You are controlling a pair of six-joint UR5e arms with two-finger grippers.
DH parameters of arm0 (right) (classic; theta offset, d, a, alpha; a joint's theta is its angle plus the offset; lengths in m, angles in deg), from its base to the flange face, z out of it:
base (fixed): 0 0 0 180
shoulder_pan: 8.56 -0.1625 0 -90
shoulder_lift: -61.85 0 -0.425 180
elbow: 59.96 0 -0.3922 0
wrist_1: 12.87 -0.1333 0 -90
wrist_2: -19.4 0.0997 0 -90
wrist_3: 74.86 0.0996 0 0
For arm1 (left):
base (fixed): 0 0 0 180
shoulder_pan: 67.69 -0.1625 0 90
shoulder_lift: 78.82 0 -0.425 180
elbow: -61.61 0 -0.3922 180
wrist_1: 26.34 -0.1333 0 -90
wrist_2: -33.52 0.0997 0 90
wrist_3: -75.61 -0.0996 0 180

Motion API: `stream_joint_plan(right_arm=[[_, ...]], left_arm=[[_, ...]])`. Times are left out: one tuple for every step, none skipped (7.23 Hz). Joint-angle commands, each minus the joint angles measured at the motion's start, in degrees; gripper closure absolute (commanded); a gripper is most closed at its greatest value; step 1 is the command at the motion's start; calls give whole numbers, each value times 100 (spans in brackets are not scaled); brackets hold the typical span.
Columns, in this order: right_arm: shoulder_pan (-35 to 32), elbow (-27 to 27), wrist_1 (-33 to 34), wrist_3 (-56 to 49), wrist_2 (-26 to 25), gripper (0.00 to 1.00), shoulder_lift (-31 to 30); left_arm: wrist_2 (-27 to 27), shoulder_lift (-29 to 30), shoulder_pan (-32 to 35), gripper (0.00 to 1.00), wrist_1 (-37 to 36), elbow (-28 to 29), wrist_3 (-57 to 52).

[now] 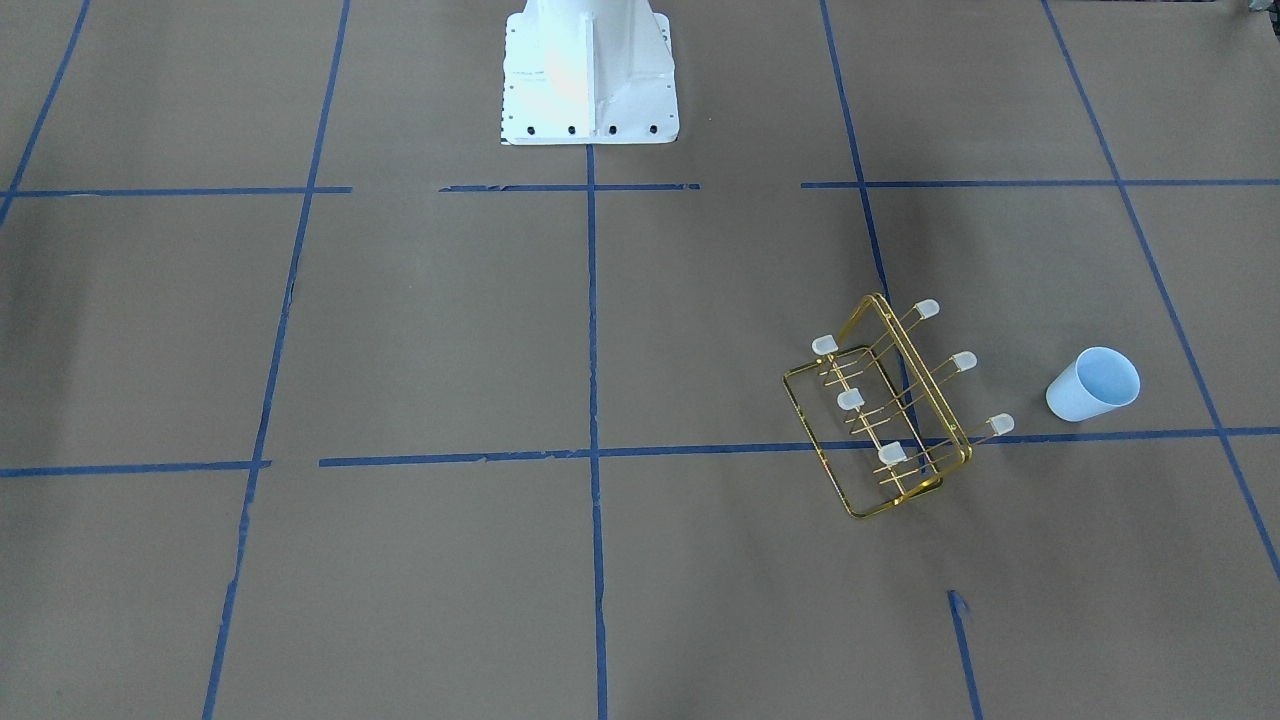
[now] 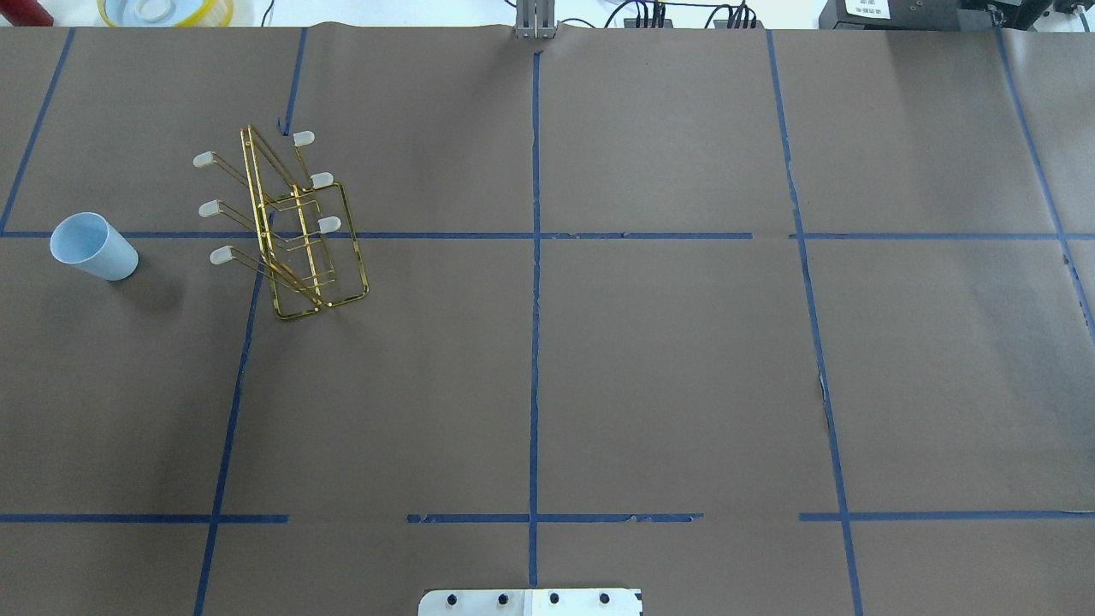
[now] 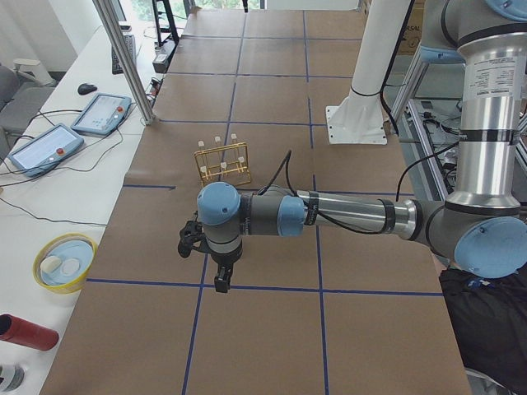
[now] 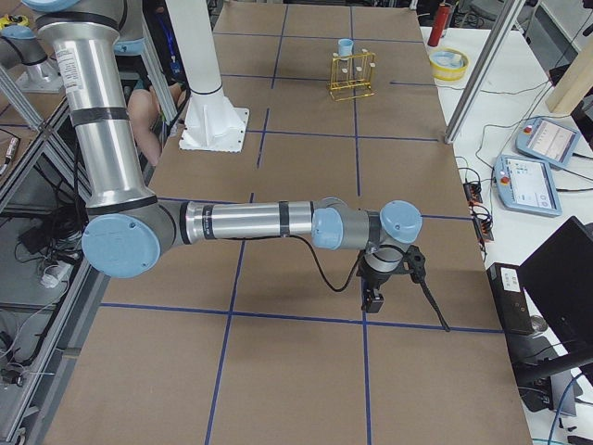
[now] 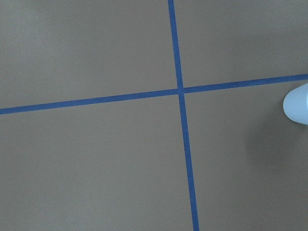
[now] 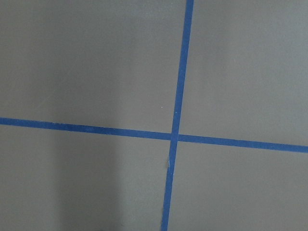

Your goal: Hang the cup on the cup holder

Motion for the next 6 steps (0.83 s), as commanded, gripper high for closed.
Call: stream_joint_plan(right_arm=[[0,0,0,0,0,0,0],[0,0,0,0,0,0,0],[0,0,0,0,0,0,0],[0,0,0,0,0,0,0],[0,0,0,0,0,0,0],[0,0,0,0,0,0,0]], left_arm=[[-44,9,0,0,9,-18,0],[-61,17,0,0,0,34,9],[-62,18,0,0,-9,35,17],[-53,9,0,0,-9,44,35],[-53,9,0,0,-9,53,44],[-53,9,0,0,-9,44,44]])
